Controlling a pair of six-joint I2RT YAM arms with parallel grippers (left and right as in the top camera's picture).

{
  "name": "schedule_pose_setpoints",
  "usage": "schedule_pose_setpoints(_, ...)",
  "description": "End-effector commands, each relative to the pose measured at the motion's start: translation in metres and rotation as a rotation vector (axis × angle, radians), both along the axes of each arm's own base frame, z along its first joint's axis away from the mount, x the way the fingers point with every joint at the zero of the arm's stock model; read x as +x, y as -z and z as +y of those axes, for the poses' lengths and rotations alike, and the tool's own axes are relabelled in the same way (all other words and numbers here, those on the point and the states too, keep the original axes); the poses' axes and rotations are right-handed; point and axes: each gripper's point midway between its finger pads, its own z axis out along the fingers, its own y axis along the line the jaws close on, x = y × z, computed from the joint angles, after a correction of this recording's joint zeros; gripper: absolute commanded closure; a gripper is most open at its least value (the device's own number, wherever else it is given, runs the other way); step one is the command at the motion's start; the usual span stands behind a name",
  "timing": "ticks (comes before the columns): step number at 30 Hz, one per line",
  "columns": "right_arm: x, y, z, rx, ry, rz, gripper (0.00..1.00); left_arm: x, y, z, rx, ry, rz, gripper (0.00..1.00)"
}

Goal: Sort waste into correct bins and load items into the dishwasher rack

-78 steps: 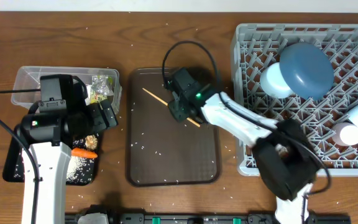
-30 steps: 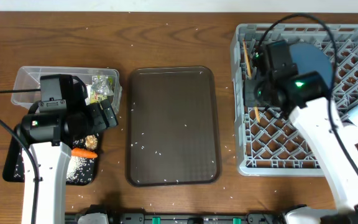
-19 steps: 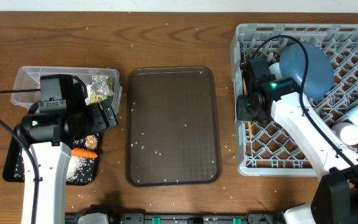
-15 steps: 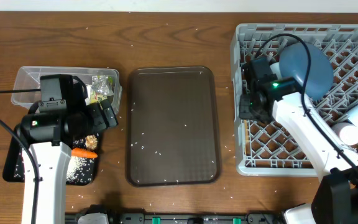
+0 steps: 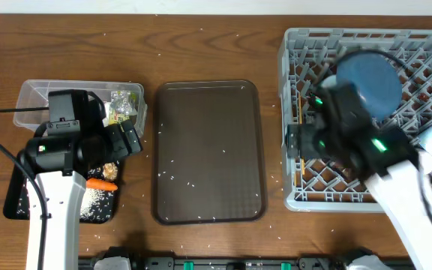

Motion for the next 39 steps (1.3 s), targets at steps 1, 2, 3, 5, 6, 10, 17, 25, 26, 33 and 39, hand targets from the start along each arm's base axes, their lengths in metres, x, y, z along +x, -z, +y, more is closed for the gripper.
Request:
schedule_pose_setpoints(1, -0.022, -0.033, -0.004, 0.039, -0.034, -0.092, 0.01, 0.001, -0.005, 0.003, 0.01, -0.006, -0.014, 0.02)
schedule_pose_setpoints(2, -0.035, -0.036, -0.009, 0.039, -0.034, -0.092, 0.01, 0.001, -0.005, 0.003, 0.01, -0.006, -0.014, 0.02)
schedule_pose_setpoints(3, -0.044, -0.04, -0.016, 0.022, -0.032, -0.105, 0.01, 0.001, -0.005, 0.003, 0.01, -0.006, -0.014, 0.02)
schedule_pose_setpoints(5, -0.058, -0.047, -0.031, -0.017, -0.014, -0.139, 0.01, 0.001, -0.005, 0.003, 0.01, -0.006, -0.014, 0.02)
schedule_pose_setpoints(6, -0.066, -0.05, -0.04, -0.036, 0.004, -0.158, 0.01, 0.001, -0.005, 0.003, 0.01, -0.006, -0.014, 0.02)
schedule_pose_setpoints(10, -0.087, -0.073, -0.075, -0.105, 0.097, -0.298, 0.01, 0.001, -0.005, 0.003, 0.01, -0.006, -0.014, 0.02)
schedule_pose_setpoints(17, -0.109, -0.095, -0.098, -0.219, 0.017, -0.526, 0.01, 0.001, -0.005, 0.003, 0.01, -0.006, -0.014, 0.02)
schedule_pose_setpoints(25, -0.083, -0.053, -0.105, -0.236, 0.093, -0.698, 0.01, 0.001, -0.005, 0.003, 0.01, -0.006, -0.014, 0.02)
schedule_pose_setpoints(26, -0.078, -0.043, -0.104, -0.226, 0.106, -0.706, 0.01, 0.001, -0.005, 0.003, 0.01, -0.006, -0.014, 0.02)
schedule_pose_setpoints(33, -0.048, 0.028, -0.086, -0.116, 0.083, -0.764, 0.01, 0.001, -0.005, 0.003, 0.01, -0.006, -0.014, 0.02)
schedule_pose_setpoints(39, -0.037, 0.057, -0.09, -0.077, 0.13, -0.84, 0.01, 0.001, -0.005, 0.003, 0.01, -0.006, -0.014, 0.02)
